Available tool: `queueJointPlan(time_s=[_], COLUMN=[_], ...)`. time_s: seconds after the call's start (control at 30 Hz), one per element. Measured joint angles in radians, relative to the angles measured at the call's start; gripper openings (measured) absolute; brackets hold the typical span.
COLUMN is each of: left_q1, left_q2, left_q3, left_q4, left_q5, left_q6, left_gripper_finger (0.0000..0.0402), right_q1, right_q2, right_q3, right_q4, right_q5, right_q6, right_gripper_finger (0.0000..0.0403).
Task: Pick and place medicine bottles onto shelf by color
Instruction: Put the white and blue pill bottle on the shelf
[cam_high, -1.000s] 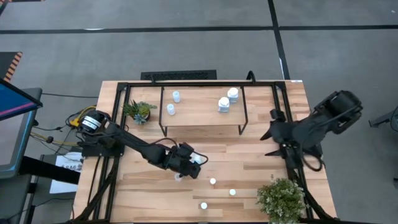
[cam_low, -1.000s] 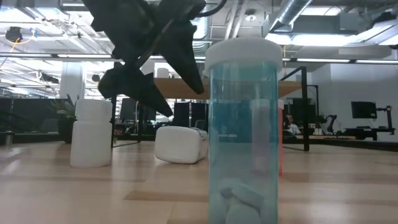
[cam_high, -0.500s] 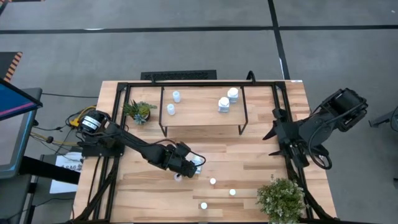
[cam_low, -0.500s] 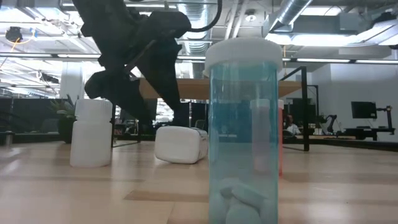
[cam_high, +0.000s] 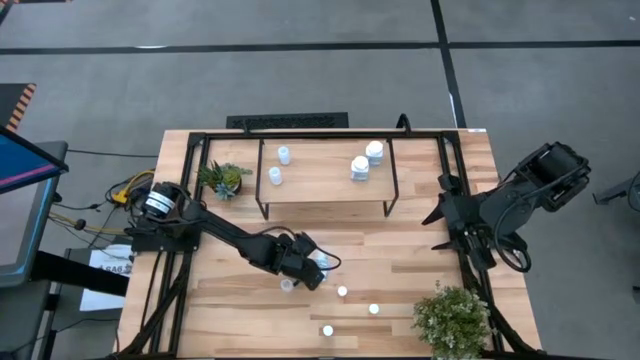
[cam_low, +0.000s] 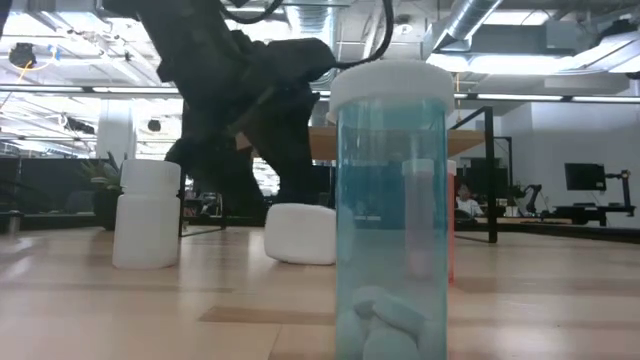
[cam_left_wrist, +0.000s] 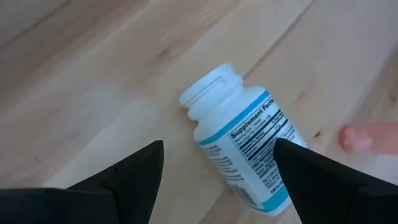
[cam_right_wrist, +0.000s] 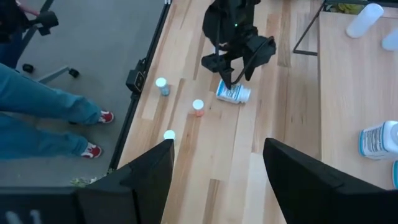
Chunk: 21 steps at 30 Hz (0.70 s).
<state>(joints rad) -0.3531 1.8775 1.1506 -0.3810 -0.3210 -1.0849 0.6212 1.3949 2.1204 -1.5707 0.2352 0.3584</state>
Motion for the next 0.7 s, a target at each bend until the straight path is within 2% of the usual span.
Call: queueJointPlan(time_s=[0.17, 0.4, 0.7], left_q1=[0.000, 0.001, 0.001], left_q2=[-0.005, -0.016, -0.012], left_q3=[0.026, 0.122, 0.219], left_q4=[-0.075, -0.398, -0.665], left_q5=[0.022, 0.050, 0.031], left_q6=[0.041, 0.170, 0.234], left_gripper_finger=[0.0290, 0.0290, 0.0290], right_q1=[0.000, 0.000, -0.001], right_q2=[0.000, 0.001, 0.029], right_q3=[0.000, -0.004, -0.017], right_q4=[0.000, 0.000, 0.000], right_q5=[0.000, 0.000, 0.000], right_q6=[0.021, 0.039, 0.053], right_gripper_finger=[0.0272, 0.0272, 0.0272])
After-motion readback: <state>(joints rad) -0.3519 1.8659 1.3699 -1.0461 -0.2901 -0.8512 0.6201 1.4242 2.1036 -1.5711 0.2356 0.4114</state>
